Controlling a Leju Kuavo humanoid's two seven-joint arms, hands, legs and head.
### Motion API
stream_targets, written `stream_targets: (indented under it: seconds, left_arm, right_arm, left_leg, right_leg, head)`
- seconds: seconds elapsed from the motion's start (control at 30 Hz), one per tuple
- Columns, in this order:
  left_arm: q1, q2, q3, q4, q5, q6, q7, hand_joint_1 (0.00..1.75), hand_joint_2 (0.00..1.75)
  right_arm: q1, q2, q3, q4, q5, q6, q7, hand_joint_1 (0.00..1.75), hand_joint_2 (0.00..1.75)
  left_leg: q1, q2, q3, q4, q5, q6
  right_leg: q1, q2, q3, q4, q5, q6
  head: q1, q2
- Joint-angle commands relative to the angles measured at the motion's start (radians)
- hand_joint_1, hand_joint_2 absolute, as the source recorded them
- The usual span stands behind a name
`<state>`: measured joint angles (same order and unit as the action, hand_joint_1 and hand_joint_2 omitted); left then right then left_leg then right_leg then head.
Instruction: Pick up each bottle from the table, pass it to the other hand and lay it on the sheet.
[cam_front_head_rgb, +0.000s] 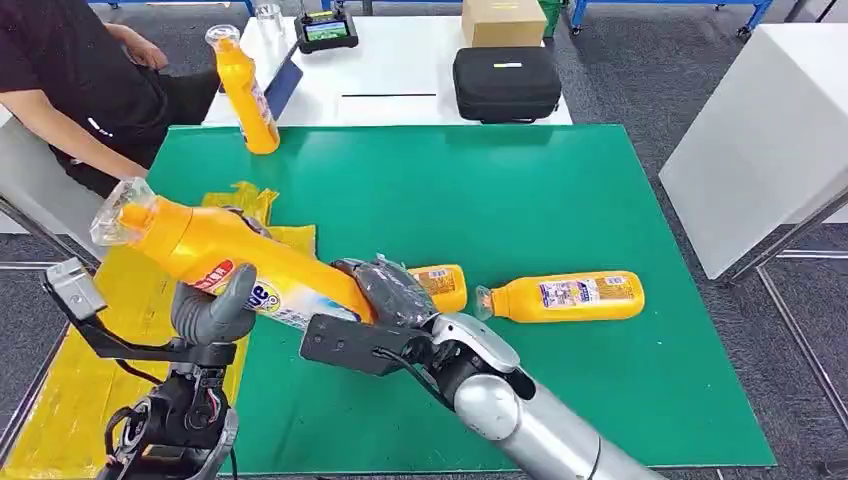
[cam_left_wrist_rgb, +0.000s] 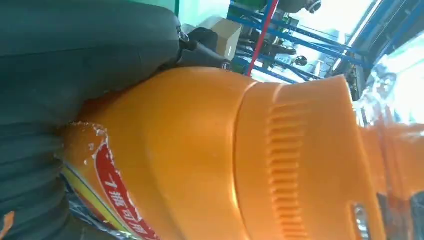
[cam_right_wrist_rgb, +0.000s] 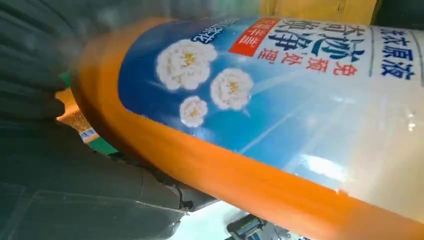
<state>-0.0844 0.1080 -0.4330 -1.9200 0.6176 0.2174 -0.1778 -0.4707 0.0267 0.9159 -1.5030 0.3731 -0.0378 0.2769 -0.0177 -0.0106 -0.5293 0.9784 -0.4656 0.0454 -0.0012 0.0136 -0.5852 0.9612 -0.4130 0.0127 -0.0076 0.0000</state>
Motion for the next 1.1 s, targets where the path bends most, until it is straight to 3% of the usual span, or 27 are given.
stream_targets:
  seconds: [0.03, 0.07, 0.1, 0.17, 0.2, 0.4, 0.47, 0.5, 0.6, 0.67, 0.9, 0.97, 1.1]
  left_arm:
    - [-0.03, 0.005, -0.002, 0.029, -0.01, -0.004, 0.007, 1.75, 1.75]
    - [-0.029, 0.006, -0.001, 0.027, -0.011, -0.005, 0.007, 1.75, 1.75]
    - [-0.021, 0.008, 0.005, 0.02, -0.013, -0.011, 0.005, 1.75, 1.75]
    - [-0.007, 0.009, 0.018, 0.009, -0.021, -0.018, -0.004, 1.75, 1.75]
    - [0.002, 0.01, 0.026, 0.001, -0.031, -0.019, -0.012, 1.75, 1.75]
    - [0.03, 0.008, 0.057, -0.027, -0.058, -0.02, -0.023, 1.75, 1.75]
    - [0.048, 0.001, 0.089, -0.051, -0.15, -0.011, -0.05, 1.75, 1.75]
    - [0.074, -0.002, 0.12, -0.082, -0.239, 0.015, -0.075, 1.75, 1.75]
    - [0.135, -0.082, 0.233, -0.167, -0.454, 0.053, -0.074, 1.75, 1.75]
    - [0.154, -0.097, 0.281, -0.188, -0.615, 0.084, -0.052, 1.75, 1.75]
    - [0.152, -0.106, 0.294, -0.169, -0.612, 0.068, -0.062, 1.75, 1.75]
    - [0.135, -0.078, 0.309, -0.126, -0.782, 0.144, -0.06, 1.75, 1.75]
    - [0.072, -0.028, 0.345, 0.02, -1.317, 0.288, -0.016, 1.75, 1.75]
  right_arm:
    - [-0.014, -0.016, 0.034, 0.075, 0.037, 0.007, -0.003, 1.75, 1.75]
    - [-0.011, -0.018, 0.027, 0.078, 0.036, 0.007, -0.004, 1.75, 1.75]
    - [-0.008, -0.02, 0.01, 0.084, 0.043, 0.005, -0.001, 0.05, 1.75]
    - [0.005, -0.027, -0.03, 0.087, 0.05, 0.01, -0.001, 0.0, 1.75]
    - [0.012, -0.033, -0.05, 0.087, 0.06, 0.007, -0.004, 0.0, 0.0]
    - [0.038, -0.045, -0.127, 0.077, 0.104, -0.003, -0.021, 0.0, 0.0]
    - [0.064, -0.051, -0.192, 0.044, 0.163, -0.02, -0.012, 0.0, 0.0]
    - [0.127, -0.024, -0.269, -0.016, 0.233, -0.046, 0.029, 0.0, 0.0]
    - [0.204, -0.033, -0.389, -0.129, 0.288, -0.025, 0.033, 0.0, 0.0]
    - [0.241, -0.043, -0.48, -0.202, 0.28, -0.019, -0.018, 0.0, 0.0]
    - [0.245, -0.027, -0.495, -0.203, 0.285, 0.005, -0.026, 0.0, 0.0]
    - [0.258, -0.024, -0.536, -0.25, 0.257, -0.051, -0.069, 0.0, 0.0]
    - [0.255, -0.041, -0.575, -0.345, 0.157, -0.042, -0.121, 0.0, 0.0]
  left_leg:
    - [0.002, 0.0, 0.005, 0.0, -0.002, -0.005]
    - [0.0, 0.0, 0.002, -0.001, 0.0, -0.002]
    - [0.001, 0.0, 0.004, -0.001, -0.001, -0.003]
    - [0.001, 0.0, 0.002, -0.001, 0.0, -0.002]
    - [0.001, 0.0, 0.004, -0.001, -0.001, -0.003]
    - [0.0, 0.0, 0.002, -0.001, 0.0, -0.002]
    - [0.001, 0.001, 0.002, 0.0, -0.001, -0.002]
    - [0.0, 0.0, 0.001, 0.0, 0.0, -0.002]
    - [0.001, -0.001, 0.003, 0.0, -0.002, -0.004]
    - [0.001, -0.001, 0.0, 0.001, -0.001, -0.002]
    - [0.001, 0.0, 0.002, 0.001, -0.002, -0.003]
    - [0.001, 0.0, 0.003, 0.0, -0.002, -0.004]
    - [0.001, -0.002, 0.002, 0.0, -0.001, -0.004]
  right_leg:
    - [0.002, -0.002, 0.006, -0.001, -0.002, 0.0]
    - [0.0, -0.001, 0.002, -0.001, 0.0, 0.0]
    - [0.001, -0.002, 0.005, -0.002, -0.001, 0.0]
    - [0.001, -0.002, 0.003, -0.001, 0.0, 0.0]
    - [0.001, -0.002, 0.005, -0.002, -0.001, 0.0]
    - [0.0, -0.001, 0.002, -0.001, 0.0, 0.0]
    - [0.001, -0.001, 0.002, -0.001, 0.0, 0.0]
    - [0.0, -0.001, 0.002, -0.001, 0.0, 0.0]
    - [0.001, -0.003, 0.004, 0.0, -0.002, 0.0]
    - [0.001, -0.002, 0.001, 0.0, -0.001, 0.0]
    - [0.001, -0.001, 0.003, -0.001, -0.001, 0.0]
    - [0.001, -0.002, 0.003, 0.0, -0.001, 0.0]
    - [0.001, -0.004, 0.003, 0.0, -0.002, 0.0]
  head:
    - [0.0, 0.0]
    - [0.0, 0.0]
    - [0.0, 0.0]
    - [0.0, 0.0]
    - [0.0, 0.0]
    - [0.0, 0.0]
    - [0.0, 0.0]
    - [0.0, 0.0]
    - [0.0, 0.0]
    - [0.0, 0.0]
    - [0.0, 0.0]
    - [0.0, 0.0]
    - [0.0, 0.0]
